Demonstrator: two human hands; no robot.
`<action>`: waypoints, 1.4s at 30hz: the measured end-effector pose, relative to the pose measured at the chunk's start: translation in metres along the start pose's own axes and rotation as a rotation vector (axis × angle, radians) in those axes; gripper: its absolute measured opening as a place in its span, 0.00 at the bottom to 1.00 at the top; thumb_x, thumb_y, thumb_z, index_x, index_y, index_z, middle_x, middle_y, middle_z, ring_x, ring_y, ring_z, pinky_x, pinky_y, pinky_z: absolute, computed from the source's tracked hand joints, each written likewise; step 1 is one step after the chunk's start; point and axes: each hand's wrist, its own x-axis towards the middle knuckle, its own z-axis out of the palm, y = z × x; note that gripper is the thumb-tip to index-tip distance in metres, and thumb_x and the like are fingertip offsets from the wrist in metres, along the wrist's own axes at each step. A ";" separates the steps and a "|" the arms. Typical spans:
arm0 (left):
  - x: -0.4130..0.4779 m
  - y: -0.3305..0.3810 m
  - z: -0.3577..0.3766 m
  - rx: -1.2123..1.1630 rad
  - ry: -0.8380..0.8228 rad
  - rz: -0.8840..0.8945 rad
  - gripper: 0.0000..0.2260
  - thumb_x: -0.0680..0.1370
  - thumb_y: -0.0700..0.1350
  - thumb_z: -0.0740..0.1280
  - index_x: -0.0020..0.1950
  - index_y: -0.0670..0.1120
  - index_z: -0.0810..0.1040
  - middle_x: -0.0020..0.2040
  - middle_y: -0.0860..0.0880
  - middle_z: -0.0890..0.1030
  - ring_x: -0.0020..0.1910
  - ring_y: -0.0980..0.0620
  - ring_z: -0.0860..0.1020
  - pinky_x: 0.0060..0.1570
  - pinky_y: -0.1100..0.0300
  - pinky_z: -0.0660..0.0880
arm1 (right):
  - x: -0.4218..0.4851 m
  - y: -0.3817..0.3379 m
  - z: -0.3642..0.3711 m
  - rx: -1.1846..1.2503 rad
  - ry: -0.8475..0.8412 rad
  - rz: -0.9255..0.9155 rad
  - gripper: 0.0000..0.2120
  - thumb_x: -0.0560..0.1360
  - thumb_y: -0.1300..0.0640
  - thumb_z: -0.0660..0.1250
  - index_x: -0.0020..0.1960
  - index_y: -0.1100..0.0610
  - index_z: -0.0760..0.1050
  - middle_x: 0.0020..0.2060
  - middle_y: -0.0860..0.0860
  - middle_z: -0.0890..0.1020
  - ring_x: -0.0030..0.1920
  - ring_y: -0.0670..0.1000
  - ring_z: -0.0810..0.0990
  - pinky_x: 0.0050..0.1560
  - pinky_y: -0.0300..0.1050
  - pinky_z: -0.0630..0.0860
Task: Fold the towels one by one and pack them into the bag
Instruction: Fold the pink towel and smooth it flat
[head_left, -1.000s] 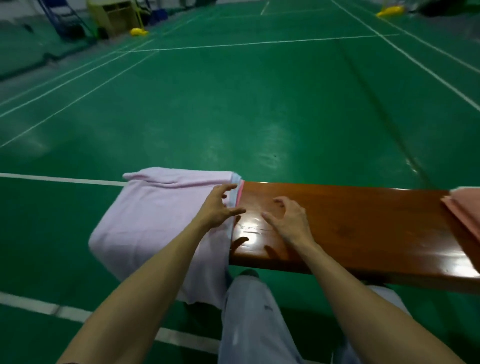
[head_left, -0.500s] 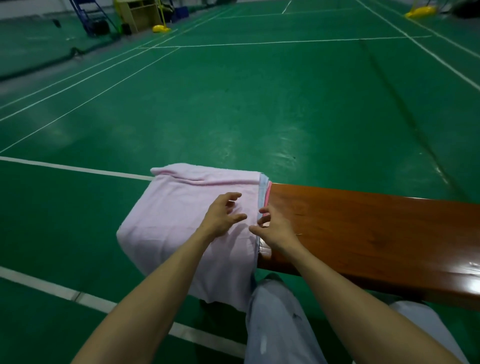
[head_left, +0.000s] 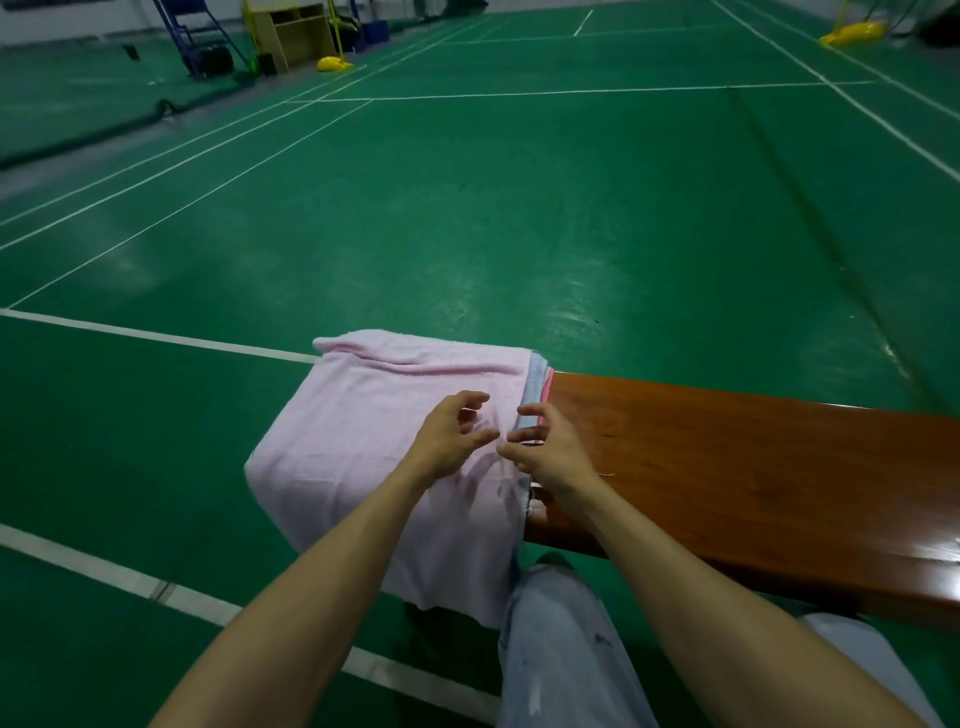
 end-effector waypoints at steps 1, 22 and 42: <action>0.000 -0.001 0.000 0.005 0.004 -0.001 0.22 0.75 0.43 0.71 0.68 0.49 0.71 0.67 0.46 0.74 0.63 0.47 0.74 0.59 0.57 0.73 | 0.000 0.000 0.000 0.045 -0.010 0.017 0.26 0.72 0.62 0.75 0.65 0.51 0.69 0.50 0.51 0.80 0.53 0.53 0.81 0.52 0.52 0.82; 0.002 0.029 -0.023 0.105 0.106 0.094 0.13 0.79 0.43 0.66 0.64 0.47 0.76 0.61 0.48 0.78 0.58 0.52 0.74 0.59 0.58 0.72 | 0.003 -0.038 -0.025 0.388 -0.056 0.055 0.21 0.75 0.73 0.66 0.60 0.54 0.67 0.49 0.58 0.78 0.47 0.56 0.79 0.47 0.55 0.80; 0.029 0.124 0.158 0.261 -0.288 0.244 0.18 0.79 0.48 0.65 0.69 0.48 0.71 0.68 0.47 0.72 0.66 0.50 0.71 0.67 0.55 0.68 | 0.002 0.034 -0.247 0.615 0.575 0.179 0.20 0.74 0.76 0.65 0.57 0.56 0.69 0.43 0.56 0.78 0.40 0.51 0.76 0.34 0.46 0.74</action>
